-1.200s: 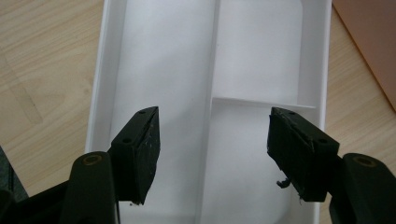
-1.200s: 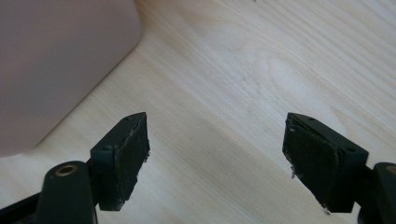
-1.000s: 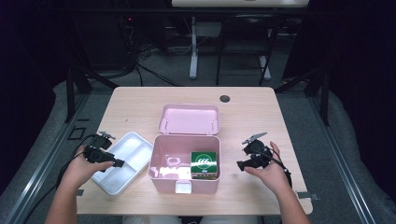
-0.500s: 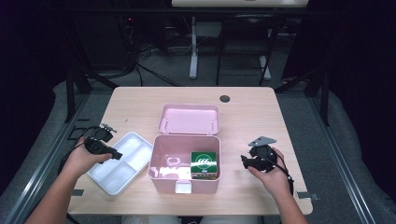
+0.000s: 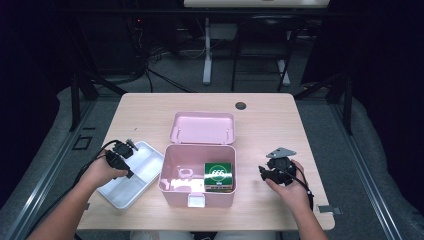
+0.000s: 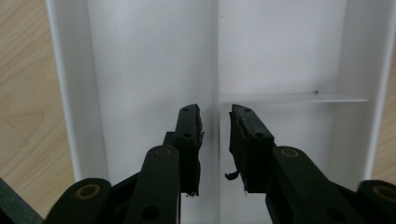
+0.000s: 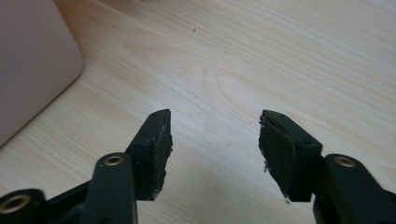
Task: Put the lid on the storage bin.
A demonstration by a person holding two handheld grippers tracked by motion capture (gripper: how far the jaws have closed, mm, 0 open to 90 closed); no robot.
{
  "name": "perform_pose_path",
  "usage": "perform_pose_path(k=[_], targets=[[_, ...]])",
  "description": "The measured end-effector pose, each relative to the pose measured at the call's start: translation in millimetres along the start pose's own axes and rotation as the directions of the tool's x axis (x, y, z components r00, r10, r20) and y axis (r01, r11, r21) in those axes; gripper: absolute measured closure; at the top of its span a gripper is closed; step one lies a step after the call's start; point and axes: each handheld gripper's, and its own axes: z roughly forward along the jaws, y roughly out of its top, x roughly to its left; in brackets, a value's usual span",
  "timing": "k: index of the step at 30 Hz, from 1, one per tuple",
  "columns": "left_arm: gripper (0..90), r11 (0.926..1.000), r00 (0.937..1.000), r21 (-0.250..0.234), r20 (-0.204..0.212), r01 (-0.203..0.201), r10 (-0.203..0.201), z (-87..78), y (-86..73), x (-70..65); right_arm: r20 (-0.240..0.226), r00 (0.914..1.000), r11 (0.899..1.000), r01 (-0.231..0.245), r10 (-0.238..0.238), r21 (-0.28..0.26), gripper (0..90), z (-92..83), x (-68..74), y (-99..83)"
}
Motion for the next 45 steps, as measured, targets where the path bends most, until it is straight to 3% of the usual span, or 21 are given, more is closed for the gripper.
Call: perform_pose_path(k=[1,2,3,8,11,13,17,27,31,45], targets=[[76.7,0.9999,1.0000,0.013,0.004,-0.005,0.004,3.2,1.4,0.4,-0.025,0.9991,0.999,-0.034,0.033,-0.006,48.6,-1.0,-2.4,-0.9],[78.3,0.9999,1.0000,0.013,0.004,-0.005,0.004,3.2,1.4,0.4,-0.025,0.9991,0.999,-0.034,0.033,-0.006,48.6,-1.0,-2.4,-0.9],[79.5,0.9998,1.0000,0.018,0.008,-0.002,0.002,4.3,2.2,0.3,-0.032,0.9975,0.998,-0.063,0.063,-0.017,50.4,-2.3,-4.3,-1.3],[81.8,0.9980,1.0000,0.062,0.007,-0.007,0.006,13.6,8.3,-2.4,-0.046,0.9944,0.995,-0.095,0.095,-0.008,50.7,-0.3,-7.3,-3.9],[84.4,0.9978,0.9999,0.066,0.016,-0.006,0.005,16.3,9.7,-2.6,-0.046,0.9942,0.995,-0.097,0.097,0.003,50.8,1.5,-6.7,-4.7],[87.6,0.9966,1.0000,0.082,0.001,-0.008,0.008,17.7,11.7,-3.5,-0.049,0.9944,0.996,-0.094,0.093,0.001,50.7,2.2,-6.0,-4.8],[88.8,0.9969,0.9994,0.077,0.030,0.015,-0.018,18.1,11.1,-1.0,-0.050,0.9947,0.996,-0.090,0.090,0.005,50.5,2.8,-5.7,-5.0],[89.1,0.9955,0.9992,0.094,0.035,0.015,-0.018,16.5,10.6,1.7,-0.057,0.9948,0.996,-0.084,0.085,0.023,50.0,5.2,-4.5,-5.9],[89.1,0.9957,0.9992,0.090,0.031,0.021,-0.024,7.4,7.6,7.0,-0.057,0.9945,0.996,-0.086,0.088,0.022,50.0,5.3,-5.4,-6.2],[89.1,0.9994,0.9995,0.016,0.000,0.031,-0.031,-53.9,-0.7,16.8,-0.060,0.9938,0.995,-0.093,0.094,0.025,49.5,6.9,-5.1,-6.7]])
